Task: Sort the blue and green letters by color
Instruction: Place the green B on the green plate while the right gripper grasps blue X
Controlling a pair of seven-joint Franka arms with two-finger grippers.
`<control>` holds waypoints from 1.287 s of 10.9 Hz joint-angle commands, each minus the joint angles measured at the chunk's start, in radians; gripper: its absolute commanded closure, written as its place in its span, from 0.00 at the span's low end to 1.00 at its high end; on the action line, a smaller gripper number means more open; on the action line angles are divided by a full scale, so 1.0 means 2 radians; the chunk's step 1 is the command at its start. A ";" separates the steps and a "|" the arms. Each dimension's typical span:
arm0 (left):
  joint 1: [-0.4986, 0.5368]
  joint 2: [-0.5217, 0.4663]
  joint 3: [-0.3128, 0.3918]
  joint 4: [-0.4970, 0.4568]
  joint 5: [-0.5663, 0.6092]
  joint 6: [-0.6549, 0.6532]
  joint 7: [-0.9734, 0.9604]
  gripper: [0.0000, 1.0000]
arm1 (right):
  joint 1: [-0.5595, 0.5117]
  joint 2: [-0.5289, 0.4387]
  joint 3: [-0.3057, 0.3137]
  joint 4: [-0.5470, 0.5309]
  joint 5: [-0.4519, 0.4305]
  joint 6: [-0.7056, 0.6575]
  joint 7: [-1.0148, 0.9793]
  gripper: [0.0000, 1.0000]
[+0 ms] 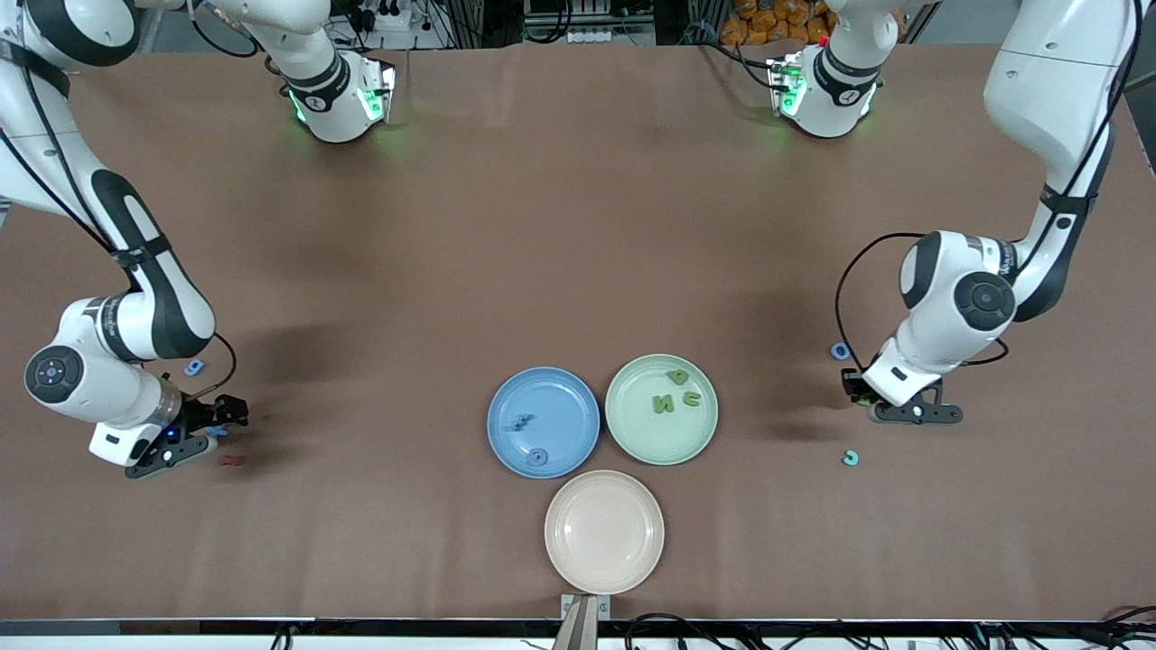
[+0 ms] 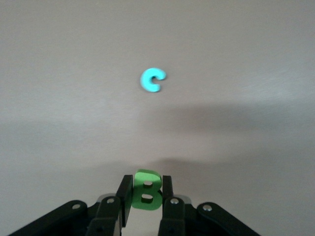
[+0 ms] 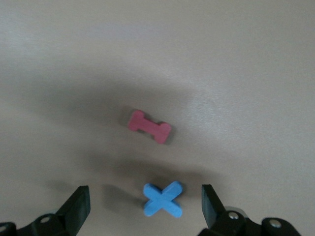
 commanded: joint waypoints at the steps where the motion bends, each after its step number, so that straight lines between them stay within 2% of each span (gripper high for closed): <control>1: -0.058 -0.006 0.003 0.027 -0.036 -0.027 -0.082 0.88 | -0.010 0.023 0.008 0.030 -0.008 0.000 -0.014 0.00; 3: -0.108 0.001 0.005 0.049 -0.051 -0.034 -0.158 0.88 | -0.012 0.032 0.008 0.040 -0.006 0.000 -0.018 0.00; 5: -0.153 0.016 0.005 0.093 -0.052 -0.075 -0.226 0.88 | -0.012 0.031 0.008 0.040 -0.004 0.000 -0.017 0.00; 7: -0.198 0.035 0.013 0.128 -0.078 -0.090 -0.274 0.88 | -0.014 0.030 0.008 0.036 -0.004 -0.004 -0.017 0.00; 11: -0.245 0.095 0.014 0.190 -0.087 -0.090 -0.339 0.87 | -0.021 0.025 0.011 0.023 -0.003 -0.013 -0.016 0.00; 12: -0.247 0.101 0.015 0.198 -0.087 -0.090 -0.344 0.79 | -0.021 0.024 0.011 0.023 -0.003 -0.015 -0.016 0.00; 13: -0.246 0.101 0.015 0.199 -0.085 -0.090 -0.344 0.42 | -0.021 0.023 0.011 0.023 -0.003 -0.015 -0.015 0.00; 14: -0.246 0.100 0.015 0.198 -0.082 -0.090 -0.338 0.00 | -0.021 0.023 0.011 0.019 -0.003 -0.016 -0.015 0.00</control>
